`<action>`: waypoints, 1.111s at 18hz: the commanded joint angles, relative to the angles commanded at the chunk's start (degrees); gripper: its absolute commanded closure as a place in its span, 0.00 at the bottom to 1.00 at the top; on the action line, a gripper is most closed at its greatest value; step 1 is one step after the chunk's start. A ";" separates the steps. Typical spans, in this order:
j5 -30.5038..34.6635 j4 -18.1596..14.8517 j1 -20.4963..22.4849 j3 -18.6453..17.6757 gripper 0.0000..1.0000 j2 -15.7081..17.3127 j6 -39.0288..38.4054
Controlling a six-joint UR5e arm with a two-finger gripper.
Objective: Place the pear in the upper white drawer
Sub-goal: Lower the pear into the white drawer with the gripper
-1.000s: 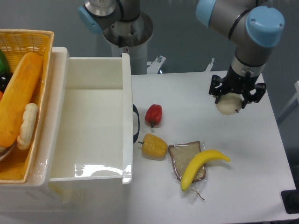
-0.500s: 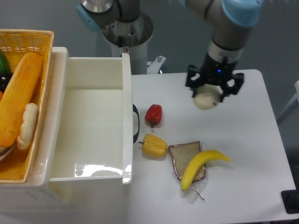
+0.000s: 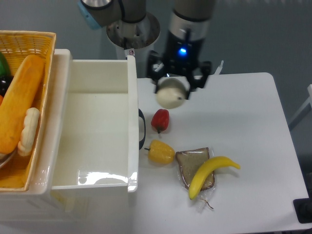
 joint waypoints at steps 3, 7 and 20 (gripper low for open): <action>0.00 0.35 -3.60 -0.09 1.00 -0.70 -1.76; 0.26 3.77 -6.16 -1.93 0.99 -3.16 -2.29; 1.32 4.48 -13.27 -2.29 0.80 -13.00 -1.68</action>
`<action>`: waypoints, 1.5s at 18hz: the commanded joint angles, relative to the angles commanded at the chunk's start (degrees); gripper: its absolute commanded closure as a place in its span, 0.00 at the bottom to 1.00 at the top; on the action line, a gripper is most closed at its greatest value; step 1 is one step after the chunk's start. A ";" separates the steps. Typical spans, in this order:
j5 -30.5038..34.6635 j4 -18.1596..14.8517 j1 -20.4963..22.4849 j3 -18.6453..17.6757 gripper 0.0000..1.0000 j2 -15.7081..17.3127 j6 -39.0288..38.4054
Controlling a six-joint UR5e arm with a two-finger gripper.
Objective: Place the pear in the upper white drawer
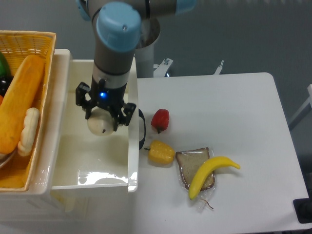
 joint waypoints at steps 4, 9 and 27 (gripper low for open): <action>-0.17 -0.09 -0.53 0.00 0.43 -0.27 0.26; -0.17 -0.09 -0.53 0.00 0.16 -0.27 0.26; -0.79 2.46 6.92 0.53 0.00 7.81 0.09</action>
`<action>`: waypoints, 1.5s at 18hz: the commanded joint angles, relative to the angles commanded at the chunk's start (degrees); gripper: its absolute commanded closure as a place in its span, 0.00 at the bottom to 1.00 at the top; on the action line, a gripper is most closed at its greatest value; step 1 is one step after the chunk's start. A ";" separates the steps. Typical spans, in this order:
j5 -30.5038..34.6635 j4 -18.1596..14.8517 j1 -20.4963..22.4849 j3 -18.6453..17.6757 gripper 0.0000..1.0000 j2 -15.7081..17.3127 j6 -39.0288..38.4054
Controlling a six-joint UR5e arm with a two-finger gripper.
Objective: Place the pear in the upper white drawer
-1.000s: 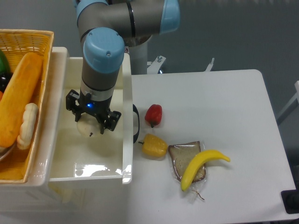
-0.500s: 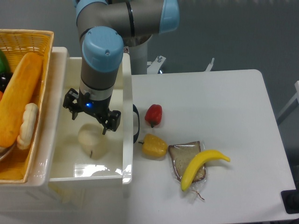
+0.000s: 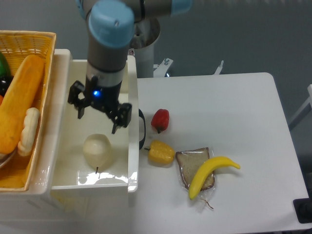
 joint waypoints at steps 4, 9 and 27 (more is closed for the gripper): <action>3.51 0.09 6.15 -0.44 0.00 1.06 0.09; 5.27 0.09 16.34 -0.53 0.00 0.54 4.28; 16.79 5.62 30.77 0.09 0.00 -16.60 41.66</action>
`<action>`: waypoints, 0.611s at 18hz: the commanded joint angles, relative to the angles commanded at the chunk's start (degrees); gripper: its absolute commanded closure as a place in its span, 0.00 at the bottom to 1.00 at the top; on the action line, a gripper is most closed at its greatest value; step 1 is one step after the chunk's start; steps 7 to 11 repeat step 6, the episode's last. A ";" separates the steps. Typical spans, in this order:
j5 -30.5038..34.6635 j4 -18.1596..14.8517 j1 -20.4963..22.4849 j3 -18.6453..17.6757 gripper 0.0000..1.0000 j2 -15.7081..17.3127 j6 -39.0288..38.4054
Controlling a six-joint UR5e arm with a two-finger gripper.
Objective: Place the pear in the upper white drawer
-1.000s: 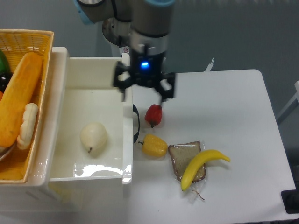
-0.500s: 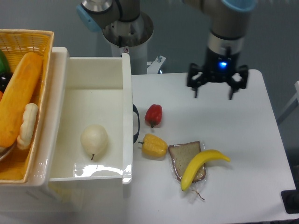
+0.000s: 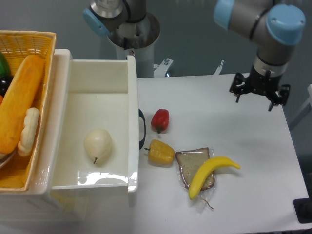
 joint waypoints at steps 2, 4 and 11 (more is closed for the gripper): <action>0.00 1.15 0.18 0.00 0.00 -1.23 0.70; 0.00 1.24 0.53 0.00 0.00 -2.73 0.79; 0.00 1.59 0.62 0.00 0.00 -3.78 0.97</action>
